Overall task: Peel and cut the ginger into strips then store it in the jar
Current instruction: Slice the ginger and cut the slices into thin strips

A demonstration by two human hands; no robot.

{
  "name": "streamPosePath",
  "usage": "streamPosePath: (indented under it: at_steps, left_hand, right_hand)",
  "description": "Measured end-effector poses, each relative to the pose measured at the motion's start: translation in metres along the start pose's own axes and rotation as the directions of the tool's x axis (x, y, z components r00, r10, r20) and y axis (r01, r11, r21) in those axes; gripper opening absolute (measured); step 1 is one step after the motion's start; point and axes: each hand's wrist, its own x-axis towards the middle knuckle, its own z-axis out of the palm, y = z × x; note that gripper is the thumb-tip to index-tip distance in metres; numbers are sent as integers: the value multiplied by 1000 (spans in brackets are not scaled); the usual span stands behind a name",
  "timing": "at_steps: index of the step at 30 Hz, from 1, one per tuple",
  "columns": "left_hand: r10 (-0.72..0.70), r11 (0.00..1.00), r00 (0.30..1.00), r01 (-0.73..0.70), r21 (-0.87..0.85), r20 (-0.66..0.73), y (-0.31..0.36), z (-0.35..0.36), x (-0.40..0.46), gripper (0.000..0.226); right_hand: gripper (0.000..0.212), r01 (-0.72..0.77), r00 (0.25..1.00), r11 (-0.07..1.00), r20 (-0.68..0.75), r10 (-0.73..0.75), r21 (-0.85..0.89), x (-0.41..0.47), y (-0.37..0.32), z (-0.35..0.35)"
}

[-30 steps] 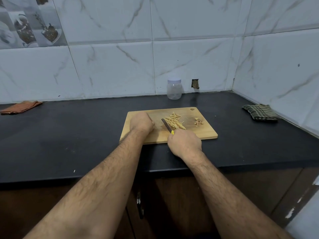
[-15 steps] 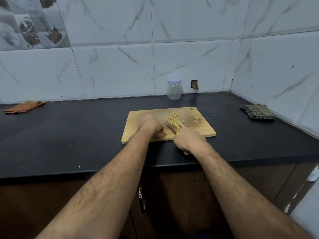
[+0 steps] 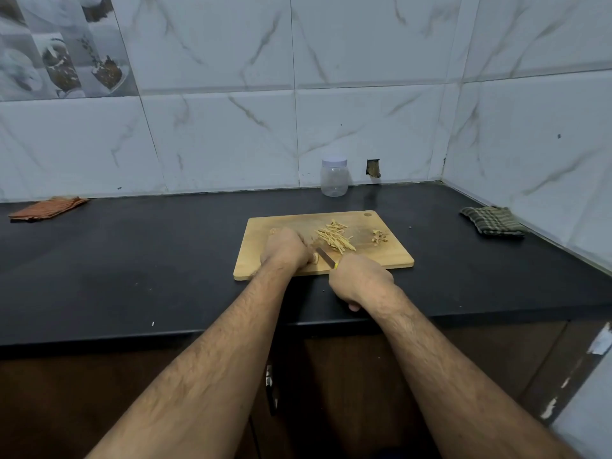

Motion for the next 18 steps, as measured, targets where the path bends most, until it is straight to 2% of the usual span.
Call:
streamPosePath:
  at_steps: [4, 7, 12, 18]
  left_hand:
    - [26, 999, 997, -24, 27, -68, 0, 5, -1, 10]
    - [48, 997, 998, -46, 60, -37, -2, 0, -2, 8]
    - [125, 953, 992, -114, 279, -20, -1, -5, -5, 23]
    - [133, 961, 988, -108, 256, -84, 1, 0, -7, 21]
  right_hand:
    - [17, -21, 1000, 1000, -7, 21, -5, 1, 2, 1]
    - [17, -34, 999, 999, -8, 34, 12, -1, 3, 3]
    - [18, -20, 1000, 1000, 0, 20, 7, -3, -1, 6]
    - [17, 11, 999, 999, -36, -12, -46, 1, -5, 7]
